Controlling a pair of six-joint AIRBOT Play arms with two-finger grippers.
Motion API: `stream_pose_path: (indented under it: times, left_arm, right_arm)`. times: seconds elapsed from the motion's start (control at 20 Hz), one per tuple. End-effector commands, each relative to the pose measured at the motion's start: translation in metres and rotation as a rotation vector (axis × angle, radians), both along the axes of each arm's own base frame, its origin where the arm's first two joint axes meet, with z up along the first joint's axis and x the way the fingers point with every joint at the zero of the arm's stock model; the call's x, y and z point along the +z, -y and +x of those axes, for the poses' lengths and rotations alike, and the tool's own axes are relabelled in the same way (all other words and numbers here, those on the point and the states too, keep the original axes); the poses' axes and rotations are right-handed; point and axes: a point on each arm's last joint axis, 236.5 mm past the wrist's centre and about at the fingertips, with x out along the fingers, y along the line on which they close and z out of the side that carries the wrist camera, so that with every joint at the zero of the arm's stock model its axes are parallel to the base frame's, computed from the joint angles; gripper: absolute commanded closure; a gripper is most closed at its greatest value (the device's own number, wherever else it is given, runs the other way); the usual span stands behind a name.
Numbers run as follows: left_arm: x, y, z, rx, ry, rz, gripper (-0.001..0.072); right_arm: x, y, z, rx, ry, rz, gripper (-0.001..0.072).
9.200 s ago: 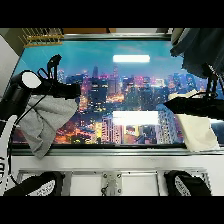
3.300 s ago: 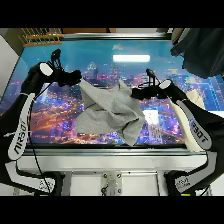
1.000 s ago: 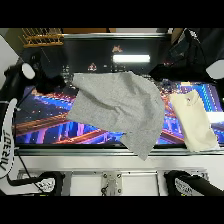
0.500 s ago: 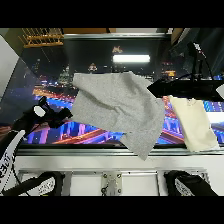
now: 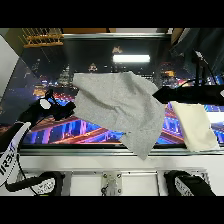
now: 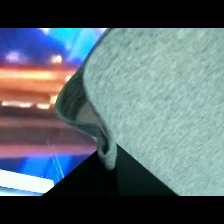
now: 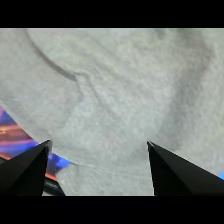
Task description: Fold the clothes and pants, and hang the long-sleeved shirts on hangers.
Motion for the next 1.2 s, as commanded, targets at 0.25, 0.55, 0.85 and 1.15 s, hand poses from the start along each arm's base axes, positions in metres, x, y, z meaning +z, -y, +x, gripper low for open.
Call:
stream_pose_path:
  times: [0.25, 0.55, 0.85, 1.15]
  left_arm:
    - [0.023, -0.017, -0.047, -0.052, 0.085, 0.105, 0.0700]
    - [0.034, -0.018, -0.049, -0.045, 0.130, 0.106, 0.0700]
    - [0.033, -0.017, -0.050, -0.046, 0.127, 0.106, 0.0700]
    - [0.053, -0.025, -0.041, -0.034, 0.131, 0.103, 0.0700]
  right_arm:
    - [-0.209, 0.113, -0.101, -0.495, -0.525, 0.059, 0.0057]
    - [-0.250, 0.062, -0.080, -0.415, -0.543, 0.275, 0.0058]
    - [-0.255, 0.016, -0.057, -0.293, -0.487, 0.371, 0.0256]
    - [-0.211, 0.025, -0.032, -0.173, -0.344, 0.281, 0.0694]
